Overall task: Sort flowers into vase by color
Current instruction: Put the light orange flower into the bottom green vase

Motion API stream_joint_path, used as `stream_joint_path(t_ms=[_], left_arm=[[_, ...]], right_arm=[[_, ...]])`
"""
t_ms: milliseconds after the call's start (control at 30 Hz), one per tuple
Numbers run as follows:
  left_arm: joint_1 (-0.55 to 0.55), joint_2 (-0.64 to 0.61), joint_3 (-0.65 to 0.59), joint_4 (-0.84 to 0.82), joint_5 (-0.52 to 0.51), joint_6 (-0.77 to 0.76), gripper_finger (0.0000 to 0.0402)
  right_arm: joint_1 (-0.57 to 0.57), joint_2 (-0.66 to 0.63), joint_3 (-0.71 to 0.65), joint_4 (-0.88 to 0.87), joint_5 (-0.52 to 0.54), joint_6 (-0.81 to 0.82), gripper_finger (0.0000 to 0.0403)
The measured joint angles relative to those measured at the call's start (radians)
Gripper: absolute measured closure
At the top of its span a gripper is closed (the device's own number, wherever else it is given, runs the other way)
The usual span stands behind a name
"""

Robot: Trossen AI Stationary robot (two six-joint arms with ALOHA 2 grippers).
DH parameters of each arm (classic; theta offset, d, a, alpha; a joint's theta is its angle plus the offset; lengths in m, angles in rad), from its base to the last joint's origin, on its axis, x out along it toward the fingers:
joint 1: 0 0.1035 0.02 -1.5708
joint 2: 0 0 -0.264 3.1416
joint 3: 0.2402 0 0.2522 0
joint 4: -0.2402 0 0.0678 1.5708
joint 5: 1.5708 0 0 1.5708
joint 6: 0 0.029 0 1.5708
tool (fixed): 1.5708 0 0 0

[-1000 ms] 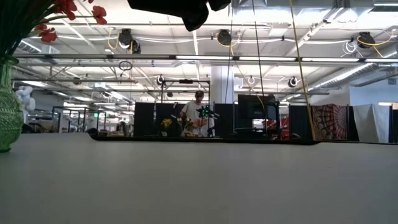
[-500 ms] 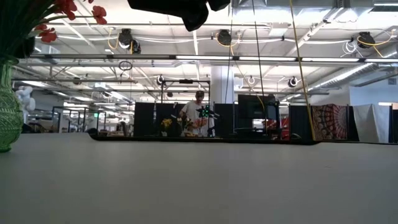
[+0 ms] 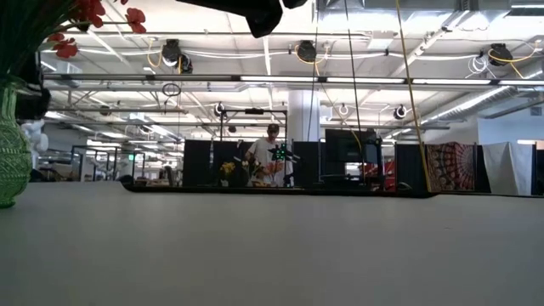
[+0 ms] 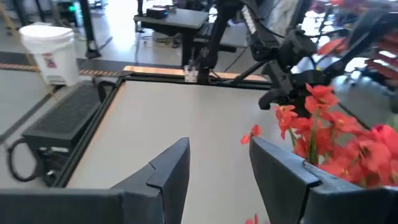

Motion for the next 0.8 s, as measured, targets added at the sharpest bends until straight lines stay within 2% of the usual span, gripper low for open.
stream_joint_path(t_ms=[433,633,800], left_arm=[[0.000,-0.240,-0.024,-0.002,0.124,0.231,0.0228],[0.000,-0.260,-0.076,0.002,0.105,0.331,0.0228],[-0.005,-0.261,-0.147,-0.003,0.040,0.361,0.0228]], right_arm=[[0.000,0.000,0.000,0.003,0.000,0.002,0.0307],[0.000,-0.001,0.000,0.000,0.000,0.025,0.0307],[0.000,-0.001,0.000,-0.006,0.000,0.025,0.0307]])
